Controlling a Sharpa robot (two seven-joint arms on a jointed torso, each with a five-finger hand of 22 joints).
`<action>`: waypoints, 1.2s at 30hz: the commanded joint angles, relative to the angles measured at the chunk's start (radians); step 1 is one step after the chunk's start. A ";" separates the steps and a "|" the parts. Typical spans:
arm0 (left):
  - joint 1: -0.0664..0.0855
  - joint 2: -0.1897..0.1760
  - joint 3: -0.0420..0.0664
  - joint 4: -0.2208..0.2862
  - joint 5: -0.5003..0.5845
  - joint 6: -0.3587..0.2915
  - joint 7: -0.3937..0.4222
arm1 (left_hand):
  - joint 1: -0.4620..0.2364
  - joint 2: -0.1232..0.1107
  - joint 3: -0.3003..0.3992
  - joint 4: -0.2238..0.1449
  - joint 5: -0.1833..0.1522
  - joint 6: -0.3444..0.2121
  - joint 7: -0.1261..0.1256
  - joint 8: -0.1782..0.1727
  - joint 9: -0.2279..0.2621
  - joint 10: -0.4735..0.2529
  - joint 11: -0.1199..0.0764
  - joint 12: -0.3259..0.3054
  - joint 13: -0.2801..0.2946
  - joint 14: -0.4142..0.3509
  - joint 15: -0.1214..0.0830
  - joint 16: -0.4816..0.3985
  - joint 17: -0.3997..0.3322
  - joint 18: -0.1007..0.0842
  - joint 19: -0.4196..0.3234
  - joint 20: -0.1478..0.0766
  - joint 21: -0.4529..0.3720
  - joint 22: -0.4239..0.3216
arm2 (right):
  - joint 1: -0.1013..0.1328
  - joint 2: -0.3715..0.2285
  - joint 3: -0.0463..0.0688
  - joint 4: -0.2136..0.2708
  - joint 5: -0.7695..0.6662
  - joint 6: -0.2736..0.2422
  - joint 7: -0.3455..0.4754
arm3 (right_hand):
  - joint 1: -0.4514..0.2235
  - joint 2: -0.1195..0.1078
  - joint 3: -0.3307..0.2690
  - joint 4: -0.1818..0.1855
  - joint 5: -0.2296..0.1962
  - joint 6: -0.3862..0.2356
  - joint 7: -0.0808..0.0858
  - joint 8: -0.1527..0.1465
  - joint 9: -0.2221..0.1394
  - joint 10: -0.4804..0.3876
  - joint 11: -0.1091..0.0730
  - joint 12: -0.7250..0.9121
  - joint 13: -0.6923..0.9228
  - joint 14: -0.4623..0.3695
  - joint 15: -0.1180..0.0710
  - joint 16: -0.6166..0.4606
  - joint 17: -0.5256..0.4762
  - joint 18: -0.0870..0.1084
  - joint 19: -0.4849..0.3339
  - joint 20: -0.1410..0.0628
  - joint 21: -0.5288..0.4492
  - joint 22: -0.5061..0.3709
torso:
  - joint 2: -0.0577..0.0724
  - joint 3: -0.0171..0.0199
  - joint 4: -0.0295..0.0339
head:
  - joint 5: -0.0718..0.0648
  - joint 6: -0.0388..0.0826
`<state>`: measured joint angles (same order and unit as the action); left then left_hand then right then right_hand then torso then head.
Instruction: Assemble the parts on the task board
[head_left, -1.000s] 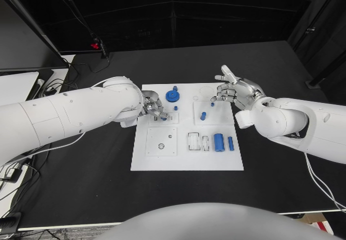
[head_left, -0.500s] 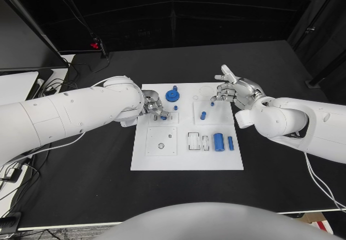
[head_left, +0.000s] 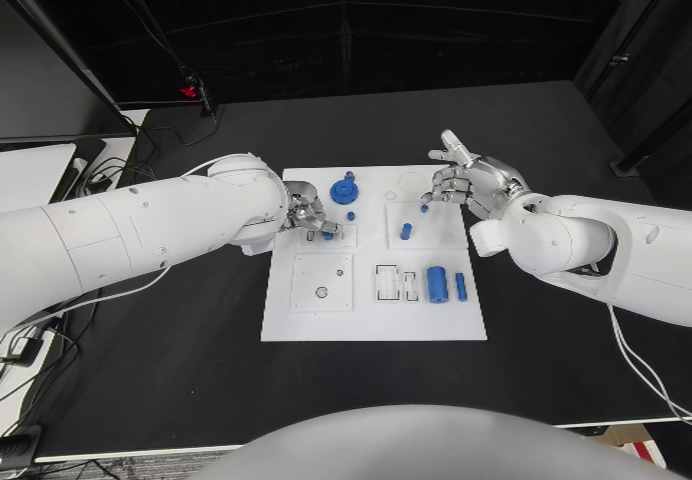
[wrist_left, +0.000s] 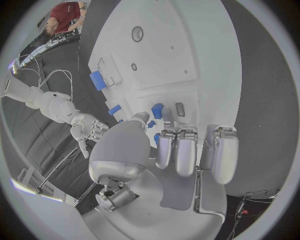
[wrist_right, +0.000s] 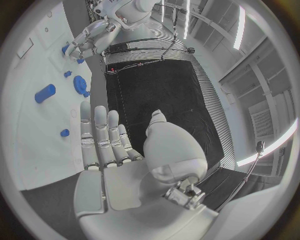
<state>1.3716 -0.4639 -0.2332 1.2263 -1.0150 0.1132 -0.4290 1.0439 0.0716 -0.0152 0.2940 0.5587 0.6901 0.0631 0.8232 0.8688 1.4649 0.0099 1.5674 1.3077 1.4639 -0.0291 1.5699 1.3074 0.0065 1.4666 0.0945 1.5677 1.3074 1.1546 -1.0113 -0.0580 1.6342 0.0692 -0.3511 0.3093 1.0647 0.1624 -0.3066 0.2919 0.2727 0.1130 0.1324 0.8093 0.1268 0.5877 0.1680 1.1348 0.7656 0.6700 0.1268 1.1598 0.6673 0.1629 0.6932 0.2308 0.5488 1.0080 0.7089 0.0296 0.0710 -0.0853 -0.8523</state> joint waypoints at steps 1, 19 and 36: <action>-0.005 0.001 -0.004 0.002 -0.007 0.008 -0.022 | -0.010 -0.003 -0.005 0.000 -0.005 0.004 -0.001 0.003 0.002 0.106 -0.005 0.003 0.263 0.107 -0.007 0.001 0.263 -0.006 0.104 -0.009 0.003 0.263 | 0.001 0.000 0.001 0.002 0.001 0.008 0.004 | -0.001 0.008 -0.008 -0.001 0.006 -0.006 0.108 0.006 -0.001 -0.002 0.002 0.003 -0.001 -0.004 -0.001 0.003 -0.001 0.017 -0.003 0.004 -0.004 -0.001 | 0.000 -0.0001 0.0010 | -0.001 0.000; -0.006 -0.005 -0.004 0.002 -0.007 -0.012 -0.011 | -0.028 -0.010 -0.016 0.001 -0.018 -0.011 -0.002 0.015 0.031 0.106 -0.008 0.003 0.263 0.107 -0.011 0.001 0.263 -0.006 0.104 -0.014 0.003 0.263 | 0.001 0.002 0.000 0.000 0.001 0.009 0.001 | -0.001 0.008 -0.008 -0.001 0.006 -0.006 0.108 0.006 -0.001 -0.002 0.002 0.003 -0.001 -0.004 -0.001 0.003 -0.001 0.017 -0.003 0.004 -0.004 -0.001 | 0.000 0.0004 0.0008 | -0.001 0.002; 0.052 -0.110 -0.003 0.074 0.049 -0.144 0.233 | -0.129 -0.022 -0.134 -0.002 -0.321 -0.046 0.024 -0.066 0.000 0.106 0.015 0.003 0.263 0.107 0.006 0.001 0.263 -0.006 0.104 -0.004 0.003 0.263 | 0.001 0.004 0.000 -0.005 0.001 0.008 0.006 | 0.000 0.009 -0.008 -0.001 0.007 -0.007 0.108 0.007 -0.002 -0.002 0.002 0.005 -0.003 -0.005 -0.001 0.005 -0.003 0.017 -0.003 0.004 -0.004 -0.001 | 0.000 0.0004 0.0017 | 0.020 0.033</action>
<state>1.4180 -0.5706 -0.2374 1.2969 -0.9981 0.0151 -0.2847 0.9136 0.0492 -0.1443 0.2908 0.2432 0.6449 0.0862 0.7604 0.8713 1.4666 0.0195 1.5674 1.3077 1.4653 -0.0305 1.5699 1.3073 0.0065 1.4665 0.0873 1.5677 1.3074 1.1544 -1.0082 -0.0582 1.6281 0.0692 -0.3512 0.3060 1.0646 0.1623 -0.3067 0.2918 0.2727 0.1130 0.1324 0.8129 0.1261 0.5878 0.1679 1.1347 0.7643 0.6701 0.1268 1.1596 0.6656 0.1630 0.6932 0.2308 0.5488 1.0083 0.7075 0.0303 0.0729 -0.0678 -0.8230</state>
